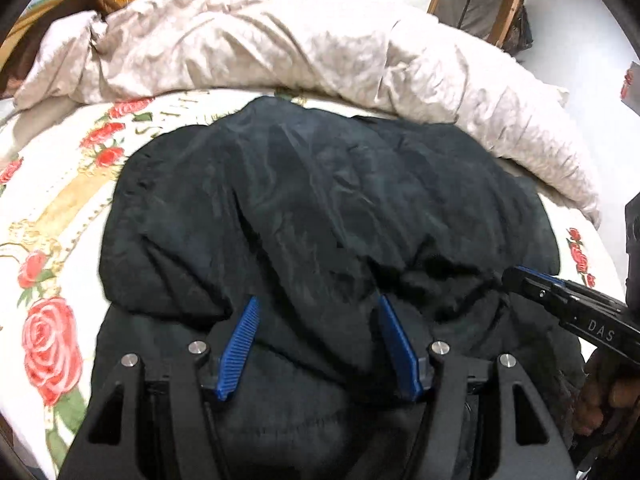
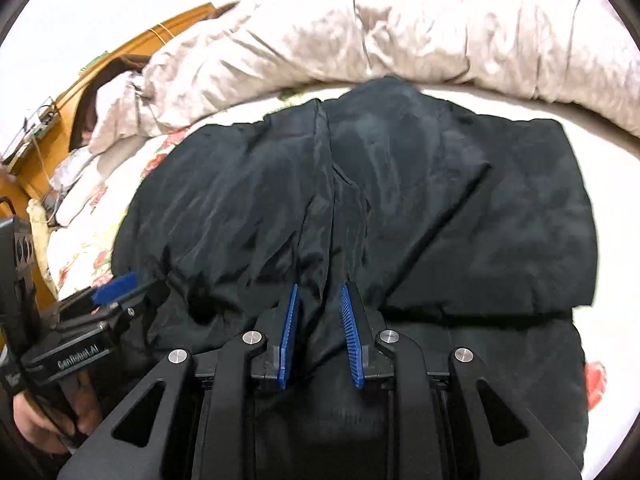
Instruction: Fold large clothes
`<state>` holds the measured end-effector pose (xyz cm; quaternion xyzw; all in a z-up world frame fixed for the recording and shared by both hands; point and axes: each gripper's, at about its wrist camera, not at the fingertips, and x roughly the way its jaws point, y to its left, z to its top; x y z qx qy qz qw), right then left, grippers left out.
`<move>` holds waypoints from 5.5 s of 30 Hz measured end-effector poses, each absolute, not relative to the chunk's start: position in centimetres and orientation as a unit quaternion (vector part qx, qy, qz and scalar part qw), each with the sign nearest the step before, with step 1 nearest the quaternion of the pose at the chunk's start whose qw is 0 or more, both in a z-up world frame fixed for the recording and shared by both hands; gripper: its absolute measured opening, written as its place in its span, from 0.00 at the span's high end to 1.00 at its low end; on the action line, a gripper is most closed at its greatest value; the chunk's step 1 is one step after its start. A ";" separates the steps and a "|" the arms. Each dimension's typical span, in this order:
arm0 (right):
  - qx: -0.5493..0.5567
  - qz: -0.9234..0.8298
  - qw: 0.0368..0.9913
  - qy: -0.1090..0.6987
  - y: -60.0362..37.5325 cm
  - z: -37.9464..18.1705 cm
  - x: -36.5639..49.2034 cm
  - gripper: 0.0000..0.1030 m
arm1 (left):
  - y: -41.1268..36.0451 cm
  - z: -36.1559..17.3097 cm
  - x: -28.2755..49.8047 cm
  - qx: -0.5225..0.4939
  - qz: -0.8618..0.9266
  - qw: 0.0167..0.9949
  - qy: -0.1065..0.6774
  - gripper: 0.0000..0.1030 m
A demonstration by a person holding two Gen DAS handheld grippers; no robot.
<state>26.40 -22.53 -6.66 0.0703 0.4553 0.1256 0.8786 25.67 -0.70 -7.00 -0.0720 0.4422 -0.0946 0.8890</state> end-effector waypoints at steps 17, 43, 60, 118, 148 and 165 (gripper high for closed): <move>0.052 0.109 0.866 0.485 -21.6 -12.4 27.4 0.79 | -1.7 -11.5 26.3 -0.063 -0.076 0.887 0.452 0.27; 0.096 0.066 0.907 0.406 -25.8 0.6 1.7 0.56 | 1.6 0.4 5.1 -0.078 -0.044 0.904 0.419 0.29; 0.106 0.032 0.897 0.429 -28.7 -2.1 -3.1 0.46 | 3.8 -1.5 0.7 -0.074 -0.011 0.900 0.430 0.29; 0.256 0.004 0.872 0.416 -36.7 2.2 -8.6 0.88 | 7.7 3.5 -4.4 -0.109 -0.048 0.902 0.416 0.85; 0.209 -0.015 0.892 0.400 -36.5 6.8 22.1 0.87 | 9.4 4.5 22.7 -0.187 -0.014 0.909 0.373 0.84; 0.248 -0.003 0.855 0.454 -37.5 -2.0 30.5 0.68 | 10.7 -3.0 30.3 -0.239 -0.032 0.879 0.411 0.60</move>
